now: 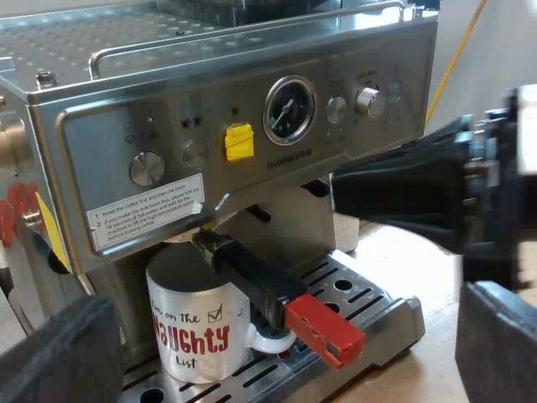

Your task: Place mug into machine

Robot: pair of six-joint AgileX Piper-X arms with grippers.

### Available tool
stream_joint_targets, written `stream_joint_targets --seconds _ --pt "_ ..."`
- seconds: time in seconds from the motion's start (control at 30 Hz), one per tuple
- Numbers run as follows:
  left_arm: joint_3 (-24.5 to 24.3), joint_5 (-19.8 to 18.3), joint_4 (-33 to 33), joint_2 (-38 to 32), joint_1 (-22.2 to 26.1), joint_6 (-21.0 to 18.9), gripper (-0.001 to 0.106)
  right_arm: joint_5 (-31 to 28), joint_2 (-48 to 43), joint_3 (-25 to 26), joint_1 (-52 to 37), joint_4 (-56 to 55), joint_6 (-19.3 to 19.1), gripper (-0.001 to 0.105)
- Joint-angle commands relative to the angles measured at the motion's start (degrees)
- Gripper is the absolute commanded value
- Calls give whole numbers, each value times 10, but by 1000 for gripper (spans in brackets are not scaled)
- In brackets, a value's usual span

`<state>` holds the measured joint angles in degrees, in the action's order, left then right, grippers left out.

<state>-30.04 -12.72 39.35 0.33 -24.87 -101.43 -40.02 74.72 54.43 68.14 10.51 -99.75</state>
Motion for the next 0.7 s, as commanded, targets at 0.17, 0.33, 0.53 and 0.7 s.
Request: stream_joint_targets --seconds 0.17,0.33,0.53,0.7 --pt "-5 1 2 2 -3 2 81 1 54 69 -27 3 -3 0" --pt "-5 1 16 2 -3 2 81 1 79 98 -43 3 -7 0" --pt "-5 1 32 2 -3 2 81 1 92 101 -69 4 -7 0" --pt "-5 1 31 2 -3 2 81 1 99 101 -93 13 -7 0"
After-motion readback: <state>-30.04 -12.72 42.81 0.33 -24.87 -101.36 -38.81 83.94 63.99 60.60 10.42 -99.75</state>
